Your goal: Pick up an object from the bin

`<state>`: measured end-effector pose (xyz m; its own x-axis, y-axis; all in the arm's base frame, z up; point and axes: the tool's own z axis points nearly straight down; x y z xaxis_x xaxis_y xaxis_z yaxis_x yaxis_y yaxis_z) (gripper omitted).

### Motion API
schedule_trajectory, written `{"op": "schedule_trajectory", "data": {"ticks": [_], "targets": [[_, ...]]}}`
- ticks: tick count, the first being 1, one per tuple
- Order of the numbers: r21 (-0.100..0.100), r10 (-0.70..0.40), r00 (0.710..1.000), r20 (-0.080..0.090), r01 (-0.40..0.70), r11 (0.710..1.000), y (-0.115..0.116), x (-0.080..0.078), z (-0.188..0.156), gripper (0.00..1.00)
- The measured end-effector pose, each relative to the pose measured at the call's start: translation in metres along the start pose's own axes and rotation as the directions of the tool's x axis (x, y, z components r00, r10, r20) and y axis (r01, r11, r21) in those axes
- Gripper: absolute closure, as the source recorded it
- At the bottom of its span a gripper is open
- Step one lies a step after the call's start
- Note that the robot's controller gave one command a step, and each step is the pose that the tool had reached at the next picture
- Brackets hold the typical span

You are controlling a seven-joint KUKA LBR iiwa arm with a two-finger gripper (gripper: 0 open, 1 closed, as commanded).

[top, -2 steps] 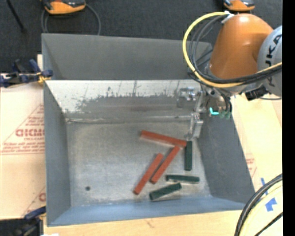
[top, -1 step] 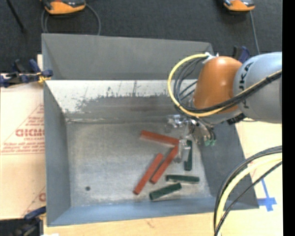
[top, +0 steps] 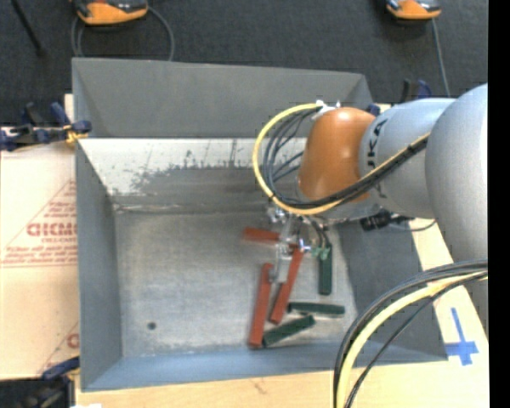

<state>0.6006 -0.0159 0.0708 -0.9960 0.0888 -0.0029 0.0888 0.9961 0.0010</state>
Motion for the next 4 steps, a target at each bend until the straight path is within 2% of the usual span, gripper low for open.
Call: {"op": "schedule_trajectory", "data": {"ticks": [1, 2, 3, 4], "targets": [[0.001, -0.002, 1.000, 0.008, 0.002, 1.000, -0.001, -0.003, -0.003, 1.00], [0.002, -0.003, 1.000, 0.003, 0.003, 1.000, -0.001, -0.001, -0.001, 0.00], [0.004, -0.164, 0.986, 0.002, 0.164, 0.986, -0.093, 0.033, -0.001, 0.00], [0.003, -0.168, 0.986, 0.004, 0.168, 0.986, -0.090, 0.032, -0.001, 1.00]]}}
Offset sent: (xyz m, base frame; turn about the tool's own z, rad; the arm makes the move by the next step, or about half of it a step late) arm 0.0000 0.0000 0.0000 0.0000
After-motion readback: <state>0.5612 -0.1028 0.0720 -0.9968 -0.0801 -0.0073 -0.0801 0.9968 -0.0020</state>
